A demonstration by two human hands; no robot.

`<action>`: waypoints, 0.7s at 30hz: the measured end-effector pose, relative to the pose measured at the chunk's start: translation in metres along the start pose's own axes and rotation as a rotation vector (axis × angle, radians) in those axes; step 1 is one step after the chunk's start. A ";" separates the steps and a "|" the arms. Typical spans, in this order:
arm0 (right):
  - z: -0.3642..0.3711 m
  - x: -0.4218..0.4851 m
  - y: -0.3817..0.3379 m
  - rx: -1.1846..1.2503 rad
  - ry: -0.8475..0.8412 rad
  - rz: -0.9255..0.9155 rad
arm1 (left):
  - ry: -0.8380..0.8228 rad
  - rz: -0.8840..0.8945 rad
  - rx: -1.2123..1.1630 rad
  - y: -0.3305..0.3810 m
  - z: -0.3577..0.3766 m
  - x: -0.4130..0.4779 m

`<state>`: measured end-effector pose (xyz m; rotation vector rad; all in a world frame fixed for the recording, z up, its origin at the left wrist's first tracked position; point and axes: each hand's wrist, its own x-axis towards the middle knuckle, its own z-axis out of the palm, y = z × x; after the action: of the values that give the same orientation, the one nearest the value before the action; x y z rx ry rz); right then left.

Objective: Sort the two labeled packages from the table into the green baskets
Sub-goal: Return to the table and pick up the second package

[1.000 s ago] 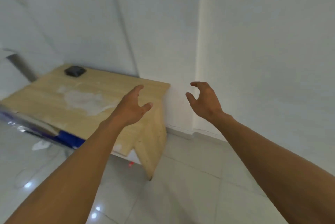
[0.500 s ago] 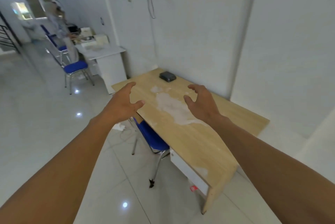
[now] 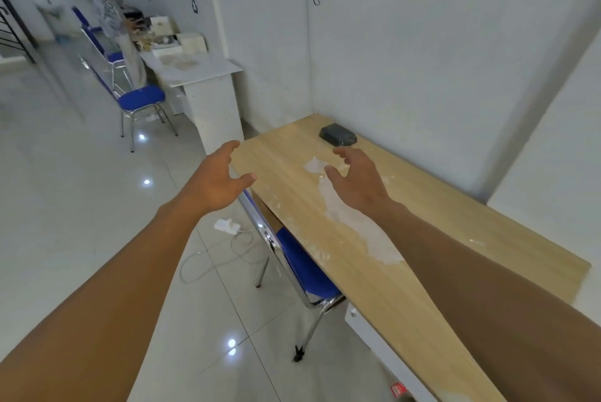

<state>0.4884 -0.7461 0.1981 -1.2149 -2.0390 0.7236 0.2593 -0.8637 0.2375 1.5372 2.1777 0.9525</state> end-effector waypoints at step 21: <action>0.139 0.262 0.065 -0.100 0.233 0.435 | -0.365 0.238 -0.003 -0.111 0.029 0.406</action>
<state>0.3236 -0.5008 0.1276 -1.7435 -1.6529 0.6436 0.0451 -0.5037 0.1912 1.8336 1.7699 0.6721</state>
